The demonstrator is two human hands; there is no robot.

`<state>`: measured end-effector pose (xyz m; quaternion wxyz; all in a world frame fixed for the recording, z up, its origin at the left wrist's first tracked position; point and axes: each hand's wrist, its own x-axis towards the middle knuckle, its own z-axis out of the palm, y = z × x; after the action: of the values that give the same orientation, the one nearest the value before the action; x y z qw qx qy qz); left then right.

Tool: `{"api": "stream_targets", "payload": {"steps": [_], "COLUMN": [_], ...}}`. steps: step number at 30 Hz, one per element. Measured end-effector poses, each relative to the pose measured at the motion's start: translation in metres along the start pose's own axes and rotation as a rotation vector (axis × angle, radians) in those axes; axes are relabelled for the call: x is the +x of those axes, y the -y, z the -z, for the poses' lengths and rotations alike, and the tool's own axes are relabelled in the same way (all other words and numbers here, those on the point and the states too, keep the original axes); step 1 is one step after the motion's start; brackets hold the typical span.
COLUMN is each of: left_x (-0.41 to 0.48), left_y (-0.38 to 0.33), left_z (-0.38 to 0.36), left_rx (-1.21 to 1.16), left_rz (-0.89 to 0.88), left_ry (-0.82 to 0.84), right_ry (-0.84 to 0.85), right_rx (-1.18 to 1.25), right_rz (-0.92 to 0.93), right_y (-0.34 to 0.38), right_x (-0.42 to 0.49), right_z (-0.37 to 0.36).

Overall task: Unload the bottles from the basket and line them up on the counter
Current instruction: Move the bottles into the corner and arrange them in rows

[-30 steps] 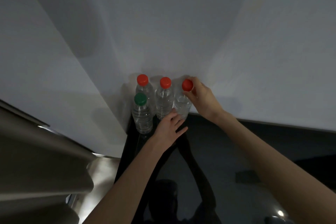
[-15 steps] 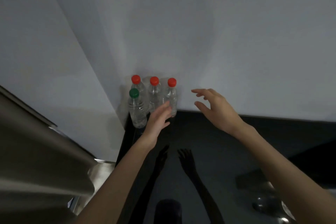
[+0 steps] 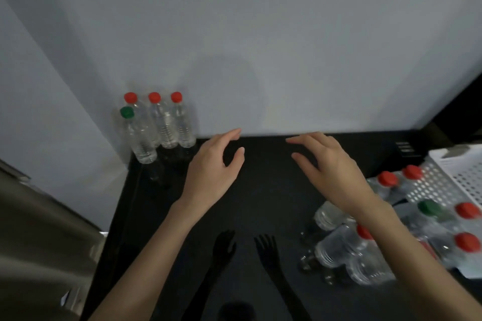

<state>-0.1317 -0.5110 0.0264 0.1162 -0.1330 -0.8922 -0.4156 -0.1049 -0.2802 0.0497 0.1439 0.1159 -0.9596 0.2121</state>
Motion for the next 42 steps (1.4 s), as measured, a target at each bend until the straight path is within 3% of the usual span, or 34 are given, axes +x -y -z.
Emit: {"api": "stream_targets", "payload": {"steps": [16,23,35,42], "left_x": [-0.059,-0.067,-0.025,-0.012], "left_y": [-0.094,-0.108,-0.124,-0.122], "left_z": [-0.074,-0.08,-0.134,-0.189], "left_rx": [-0.129,-0.128,-0.049,-0.052], "left_rz": [-0.166,-0.21,-0.184,-0.091], "left_ry": [0.364,0.421,0.438,0.374], "right_ry": [-0.134,-0.165,-0.139,0.067], "right_rx": [-0.077,-0.101,-0.109,-0.097], "right_rz": [-0.316,-0.408,-0.455,-0.311], "right_y": [-0.042,-0.041,-0.108,-0.169], "right_x": [-0.166,-0.203,-0.166,-0.111], "right_z": [0.064,0.078,0.087,0.07]}}
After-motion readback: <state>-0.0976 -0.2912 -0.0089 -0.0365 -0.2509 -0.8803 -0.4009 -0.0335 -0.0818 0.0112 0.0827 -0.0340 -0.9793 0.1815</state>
